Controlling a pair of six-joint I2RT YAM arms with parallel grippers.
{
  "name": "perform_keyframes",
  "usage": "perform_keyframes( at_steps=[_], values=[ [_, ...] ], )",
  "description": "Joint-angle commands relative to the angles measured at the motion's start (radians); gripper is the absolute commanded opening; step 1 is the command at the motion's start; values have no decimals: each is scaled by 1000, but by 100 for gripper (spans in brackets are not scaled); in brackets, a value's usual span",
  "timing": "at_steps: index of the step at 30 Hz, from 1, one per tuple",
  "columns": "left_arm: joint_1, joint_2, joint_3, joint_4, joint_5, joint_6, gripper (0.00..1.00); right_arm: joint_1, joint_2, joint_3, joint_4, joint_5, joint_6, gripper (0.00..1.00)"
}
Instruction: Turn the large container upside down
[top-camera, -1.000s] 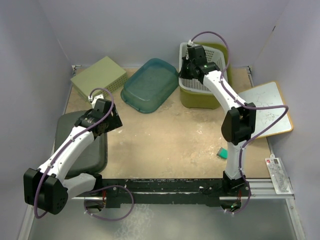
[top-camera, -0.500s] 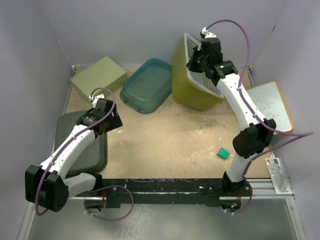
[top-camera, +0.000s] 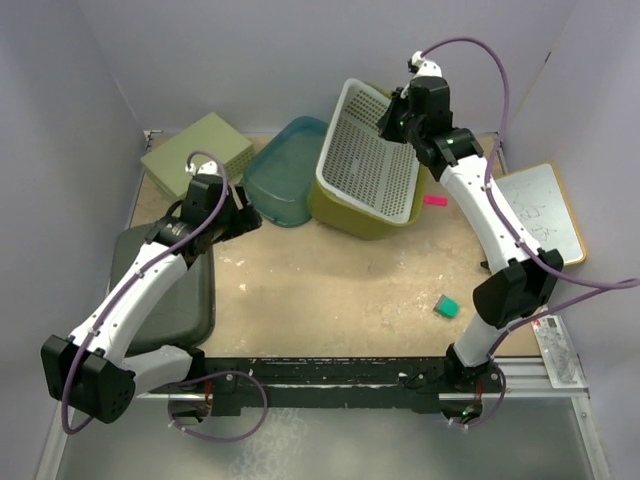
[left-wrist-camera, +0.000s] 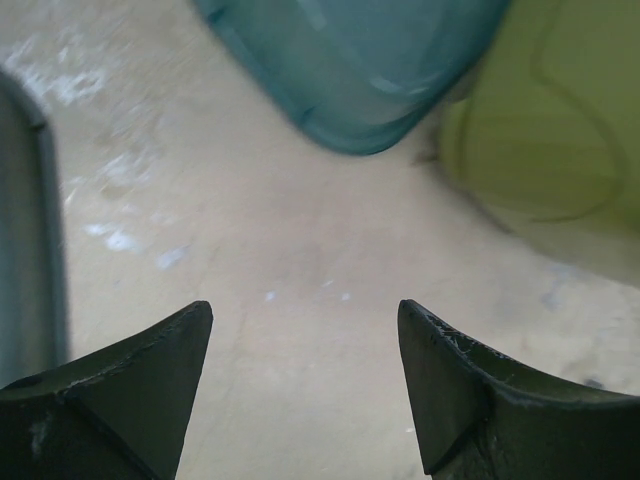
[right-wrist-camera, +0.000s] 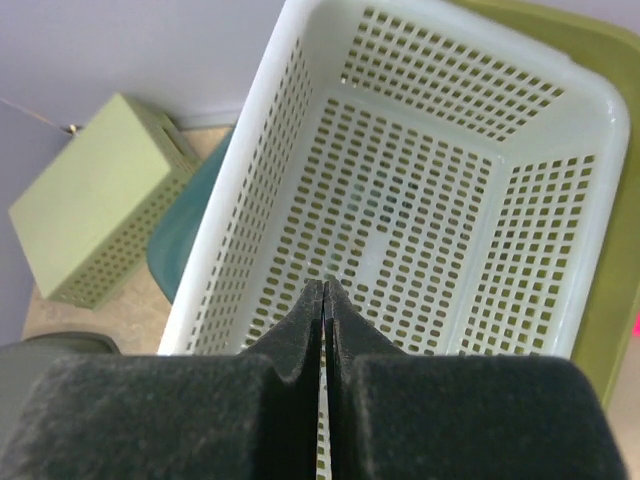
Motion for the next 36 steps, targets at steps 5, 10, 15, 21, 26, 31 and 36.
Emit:
perform_keyframes(
  at_steps=[5, 10, 15, 21, 26, 31, 36],
  values=[
    [-70, 39, 168, 123, 78, -56, 73, 28, -13, -56, 67, -89, 3, 17],
    [-77, 38, 166, 161, 85, -89, 73, 111, 15, -50, 48, -2, 4, 56],
    [-86, 57, 133, 225, 116, -111, 73, 153, 166, 149, -134, 187, 153, 70],
    [-88, 35, 93, 278, 150, -139, 73, 159, 287, 254, -211, 196, 222, 69],
    [-88, 51, 87, 261, 162, -129, 73, 159, 199, 136, -105, 197, 228, 47],
    [-115, 79, 91, 290, 204, -109, 73, 159, 126, 59, -76, 167, 188, 35],
    [-177, 125, 97, 325, 203, -116, 73, 157, 76, -1, -75, 183, 174, 0]
  ],
)
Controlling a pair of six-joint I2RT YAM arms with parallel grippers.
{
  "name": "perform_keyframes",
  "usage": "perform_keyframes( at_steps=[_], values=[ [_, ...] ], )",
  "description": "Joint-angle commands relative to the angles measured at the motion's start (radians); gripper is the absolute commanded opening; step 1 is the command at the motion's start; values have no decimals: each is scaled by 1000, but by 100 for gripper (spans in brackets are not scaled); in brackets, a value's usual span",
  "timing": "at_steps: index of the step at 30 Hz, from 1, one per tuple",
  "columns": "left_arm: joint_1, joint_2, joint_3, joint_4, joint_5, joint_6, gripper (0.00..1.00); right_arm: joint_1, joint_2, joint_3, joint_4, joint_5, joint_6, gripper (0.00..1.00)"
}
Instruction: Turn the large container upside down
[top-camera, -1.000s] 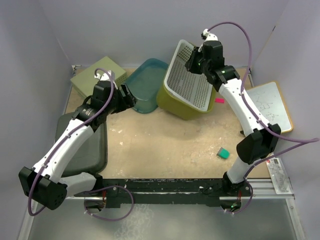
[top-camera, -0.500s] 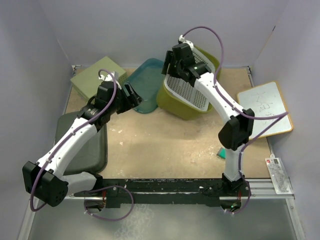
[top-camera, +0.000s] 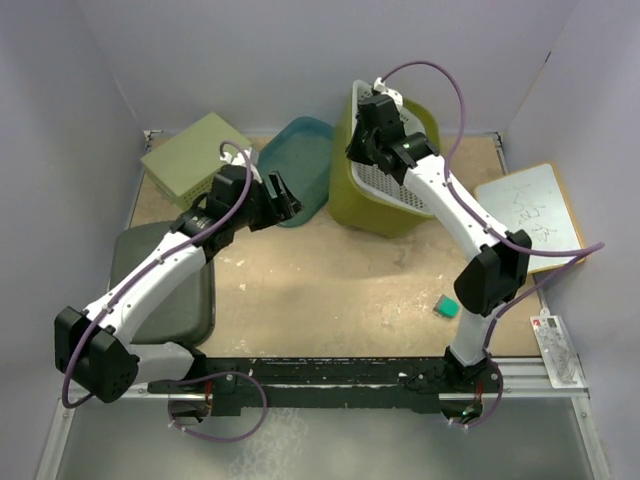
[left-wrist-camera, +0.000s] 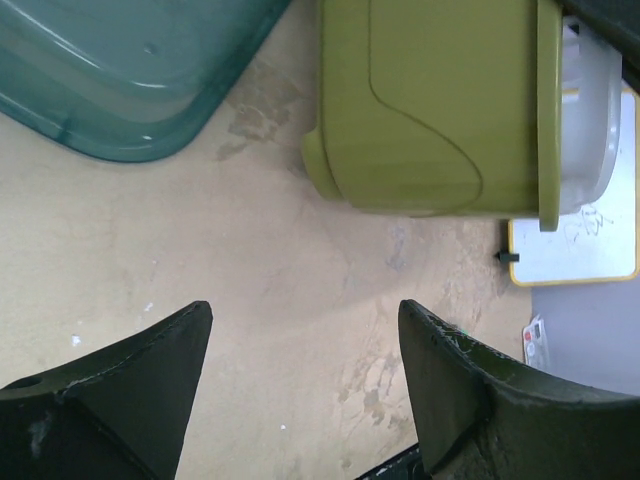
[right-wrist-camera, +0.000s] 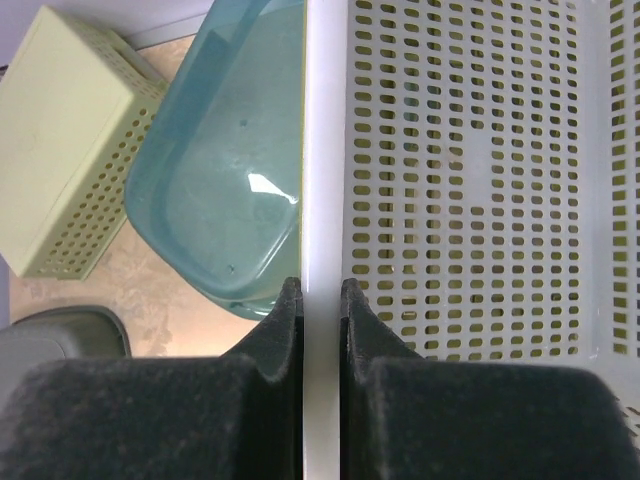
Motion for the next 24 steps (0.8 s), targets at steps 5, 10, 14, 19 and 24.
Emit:
perform_keyframes(
  at_steps=[5, 10, 14, 19, 24],
  values=[
    [-85, 71, 37, 130, 25, -23, 73, -5, -173, -182, 140, -25, -73, 0],
    [-135, 133, 88, 252, 70, -98, 73, -5, -273, -306, 205, -28, -60, 0],
    [-197, 190, 93, 410, 101, -166, 72, -6, -296, -332, 209, -44, -43, 0],
    [-270, 244, 68, 532, 66, -200, 70, -7, -301, -338, 200, -59, -14, 0],
    [-275, 235, -29, 719, 42, -293, 60, -7, -329, -375, 220, -73, -3, 0]
  ],
)
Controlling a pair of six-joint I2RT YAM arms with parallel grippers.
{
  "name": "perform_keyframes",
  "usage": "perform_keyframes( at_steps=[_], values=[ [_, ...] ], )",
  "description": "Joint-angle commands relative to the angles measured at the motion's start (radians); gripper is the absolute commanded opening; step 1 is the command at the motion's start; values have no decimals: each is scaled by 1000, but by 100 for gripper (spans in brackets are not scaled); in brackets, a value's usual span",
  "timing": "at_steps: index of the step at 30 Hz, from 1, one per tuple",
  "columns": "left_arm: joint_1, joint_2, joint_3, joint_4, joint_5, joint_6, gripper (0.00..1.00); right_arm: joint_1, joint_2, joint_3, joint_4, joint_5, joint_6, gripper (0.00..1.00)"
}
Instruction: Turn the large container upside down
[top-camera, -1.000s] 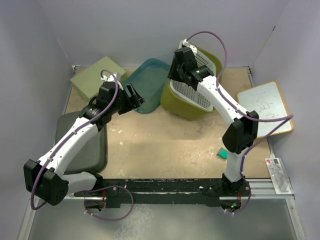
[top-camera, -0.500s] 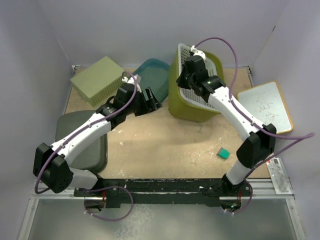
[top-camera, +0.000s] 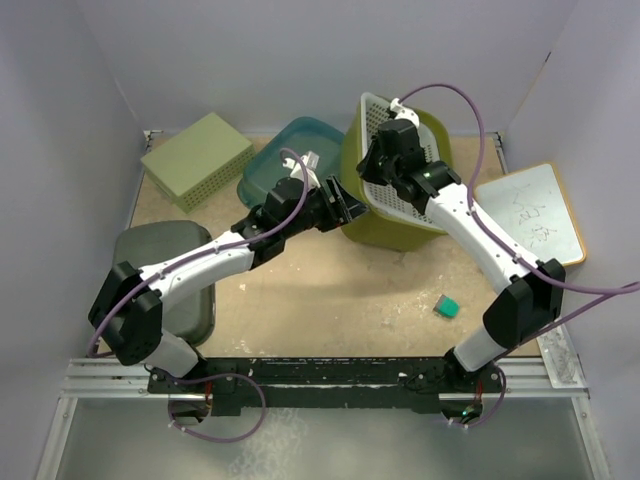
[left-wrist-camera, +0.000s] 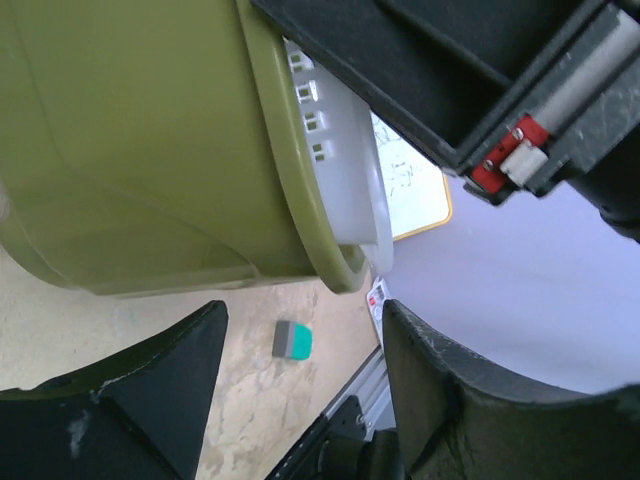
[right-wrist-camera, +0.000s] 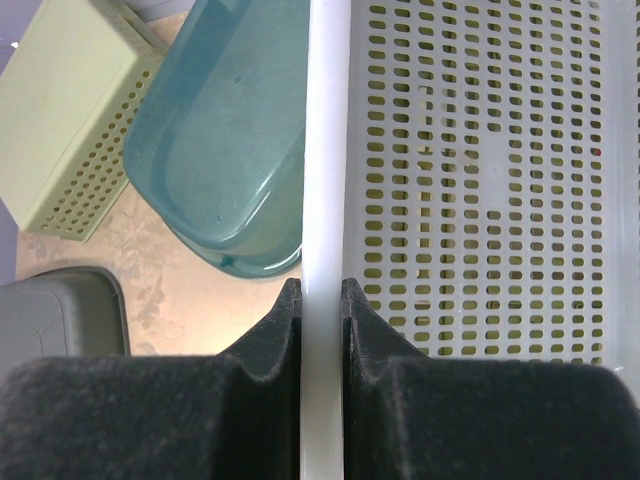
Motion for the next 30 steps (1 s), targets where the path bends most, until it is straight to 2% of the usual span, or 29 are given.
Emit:
perform_keyframes(
  at_steps=[1, 8, 20, 25, 27, 30],
  values=[
    [2, -12, -40, 211, -29, -89, 58, 0, -67, -18, 79, -27, 28, 0],
    [0, -1, -66, 224, -40, -89, 42, 1, -83, -26, 83, -44, 30, 0],
    [-9, 29, -68, 289, -23, -117, 44, 0, -87, -63, 105, -76, 37, 0],
    [-16, 66, -28, 240, -39, -117, 42, 0, -90, -66, 113, -88, 41, 0],
    [-15, 88, -25, 245, -40, -127, 37, 0, -91, -59, 110, -100, 40, 0],
    [-16, 116, -16, 240, -46, -141, 22, 0, -103, -52, 98, -96, 40, 0]
  ],
)
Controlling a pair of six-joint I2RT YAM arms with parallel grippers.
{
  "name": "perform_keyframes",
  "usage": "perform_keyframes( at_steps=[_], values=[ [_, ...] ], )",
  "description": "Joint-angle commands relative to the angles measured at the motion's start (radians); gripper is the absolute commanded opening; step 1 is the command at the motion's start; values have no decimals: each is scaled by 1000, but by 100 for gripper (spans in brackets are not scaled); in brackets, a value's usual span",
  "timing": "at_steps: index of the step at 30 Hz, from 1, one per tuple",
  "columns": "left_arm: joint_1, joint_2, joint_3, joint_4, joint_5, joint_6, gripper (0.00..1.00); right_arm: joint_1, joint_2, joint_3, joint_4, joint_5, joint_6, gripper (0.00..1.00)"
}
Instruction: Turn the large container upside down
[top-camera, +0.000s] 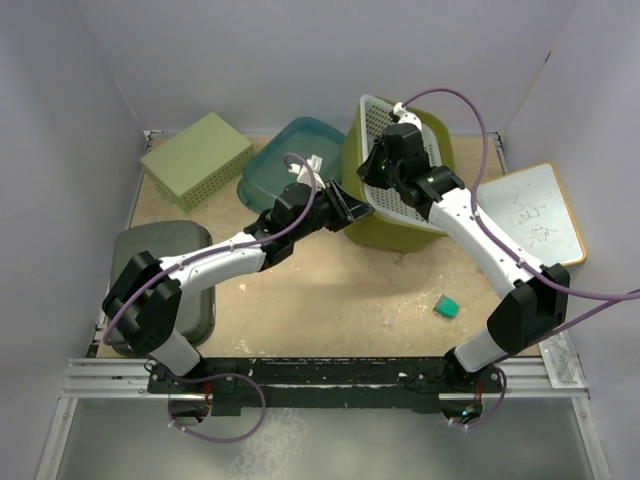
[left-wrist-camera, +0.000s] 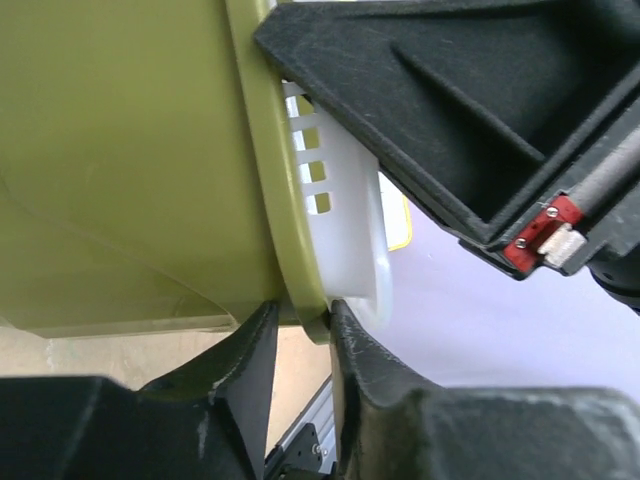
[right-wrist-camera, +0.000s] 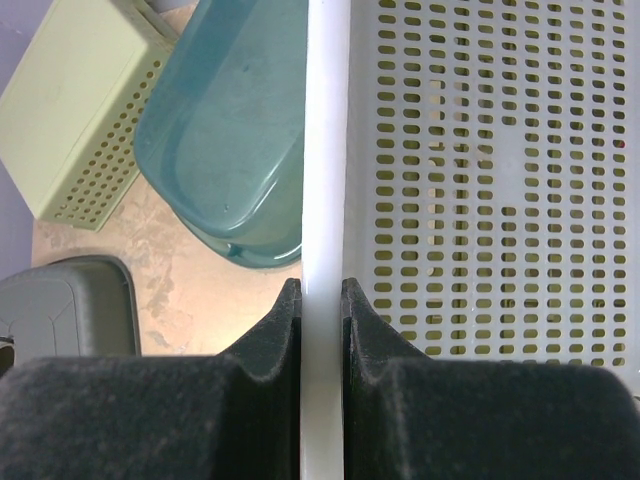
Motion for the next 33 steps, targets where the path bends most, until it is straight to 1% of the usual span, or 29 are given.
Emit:
perform_keyframes(
  at_steps=[1, 3, 4, 9, 14, 21, 26, 33],
  values=[
    [-4, 45, 44, 17, -26, -19, 15, 4, -67, 14, 55, -47, 22, 0],
    [-2, 61, 52, 6, -36, -38, 2, 4, -81, 10, 50, -61, -4, 0],
    [-2, 65, 58, 0, -40, -41, 0, 4, -83, 14, 37, -55, -22, 0],
    [-3, 66, 38, -12, -87, -73, 0, -4, -97, 42, -23, 11, -71, 0],
    [-2, 67, 15, -53, -132, -86, 0, -21, -151, 6, -10, 27, -70, 0],
    [-2, 72, -4, -69, -147, -83, 0, -45, -200, -21, -6, 33, -70, 0],
    [-2, 100, 39, -93, -146, -55, 0, -49, -248, -6, -23, 34, -82, 0],
    [10, 195, 175, -121, -127, 0, 0, -49, -444, 66, -45, 14, -167, 0]
  ],
)
